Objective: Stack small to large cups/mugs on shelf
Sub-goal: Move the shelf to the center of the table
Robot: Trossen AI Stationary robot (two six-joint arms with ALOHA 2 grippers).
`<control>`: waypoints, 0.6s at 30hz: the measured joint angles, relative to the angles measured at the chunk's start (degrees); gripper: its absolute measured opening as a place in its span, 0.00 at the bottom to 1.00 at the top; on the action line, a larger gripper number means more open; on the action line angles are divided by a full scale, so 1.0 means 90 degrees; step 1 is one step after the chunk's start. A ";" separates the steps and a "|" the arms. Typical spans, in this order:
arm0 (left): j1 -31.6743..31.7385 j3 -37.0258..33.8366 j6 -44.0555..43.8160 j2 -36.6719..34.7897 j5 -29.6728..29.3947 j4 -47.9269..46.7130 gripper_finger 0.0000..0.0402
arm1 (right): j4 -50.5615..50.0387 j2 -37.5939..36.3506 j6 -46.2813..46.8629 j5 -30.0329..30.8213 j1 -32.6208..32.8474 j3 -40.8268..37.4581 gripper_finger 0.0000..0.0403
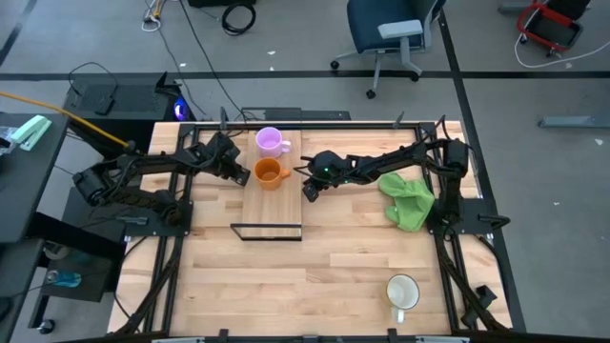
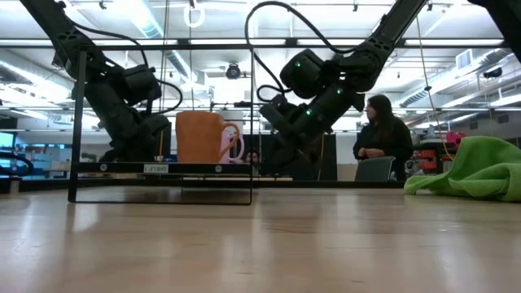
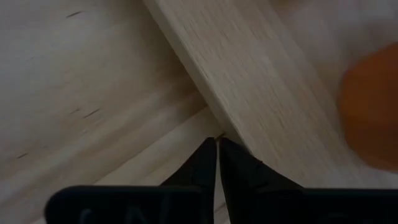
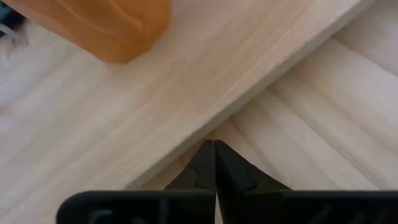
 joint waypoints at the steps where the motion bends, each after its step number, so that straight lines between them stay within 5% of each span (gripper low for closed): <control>1: -0.0003 0.0000 -0.0002 0.0000 -0.0002 0.0000 0.06 | 0.0004 0.0014 0.0000 -0.0001 -0.0002 0.0000 0.01; 18: -0.0278 0.0000 -0.0118 0.0002 -0.0072 0.0009 0.05 | 0.0080 0.0017 0.0000 -0.0041 0.0128 -0.0002 0.01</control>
